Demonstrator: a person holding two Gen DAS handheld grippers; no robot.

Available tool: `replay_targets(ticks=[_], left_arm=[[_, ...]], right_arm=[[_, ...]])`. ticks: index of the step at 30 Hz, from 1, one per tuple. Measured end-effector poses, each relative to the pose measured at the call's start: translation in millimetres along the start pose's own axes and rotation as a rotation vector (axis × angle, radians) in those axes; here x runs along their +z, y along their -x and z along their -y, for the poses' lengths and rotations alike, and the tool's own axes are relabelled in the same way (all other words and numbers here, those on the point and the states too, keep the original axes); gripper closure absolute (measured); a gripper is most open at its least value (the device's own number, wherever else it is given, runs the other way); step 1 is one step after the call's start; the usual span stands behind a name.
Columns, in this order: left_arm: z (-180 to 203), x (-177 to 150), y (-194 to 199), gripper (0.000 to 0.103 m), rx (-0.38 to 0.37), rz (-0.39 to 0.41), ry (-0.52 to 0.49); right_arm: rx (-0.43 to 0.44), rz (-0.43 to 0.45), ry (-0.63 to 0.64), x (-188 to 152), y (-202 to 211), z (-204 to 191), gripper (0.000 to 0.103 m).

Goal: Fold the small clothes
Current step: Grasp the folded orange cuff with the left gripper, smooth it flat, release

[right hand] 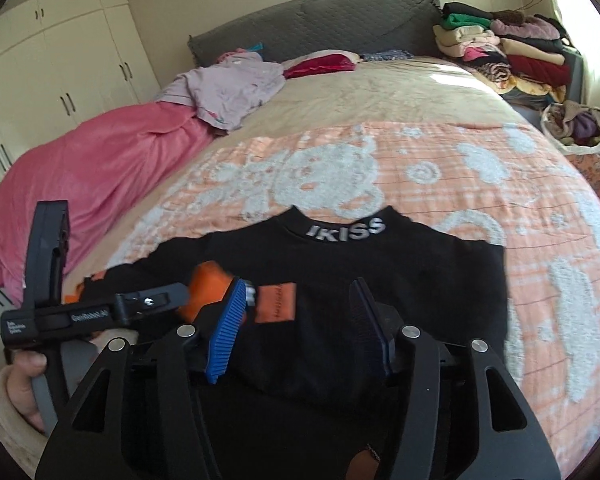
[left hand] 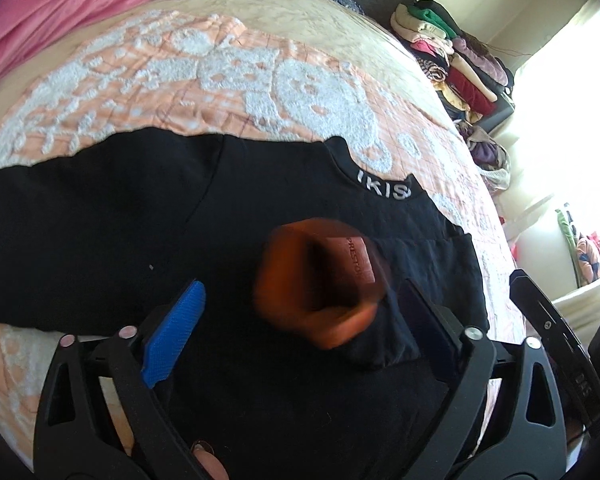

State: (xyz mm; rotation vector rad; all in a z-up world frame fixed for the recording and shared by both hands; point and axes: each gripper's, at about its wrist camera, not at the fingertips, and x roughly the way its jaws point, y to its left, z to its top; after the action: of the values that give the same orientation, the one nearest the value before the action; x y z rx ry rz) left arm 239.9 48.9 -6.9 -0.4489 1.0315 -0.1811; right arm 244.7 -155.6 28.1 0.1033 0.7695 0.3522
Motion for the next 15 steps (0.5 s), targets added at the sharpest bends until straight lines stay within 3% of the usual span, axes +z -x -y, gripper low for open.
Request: replay_targets(ticks=[3, 8, 12, 15], left_arm=[[0, -3, -7, 0.021, -0.018, -0.020, 0.013], [-7, -10, -20, 0.021, 0.044, -0.054, 0.022], [-14, -12, -29, 0.045, 0.036, -0.075, 0.053], [-9, -11, -37, 0.051, 0.035, -0.083, 0.046]], right_arm=[[-0.034, 0.004, -0.018, -4, 8, 16, 0.043], [-0.059, 0.024, -0.062, -9, 23, 45, 0.040], [-0.076, 0.039, -0.089, -9, 28, 59, 0.039], [-0.078, 0.045, -0.112, -9, 31, 67, 0.039]])
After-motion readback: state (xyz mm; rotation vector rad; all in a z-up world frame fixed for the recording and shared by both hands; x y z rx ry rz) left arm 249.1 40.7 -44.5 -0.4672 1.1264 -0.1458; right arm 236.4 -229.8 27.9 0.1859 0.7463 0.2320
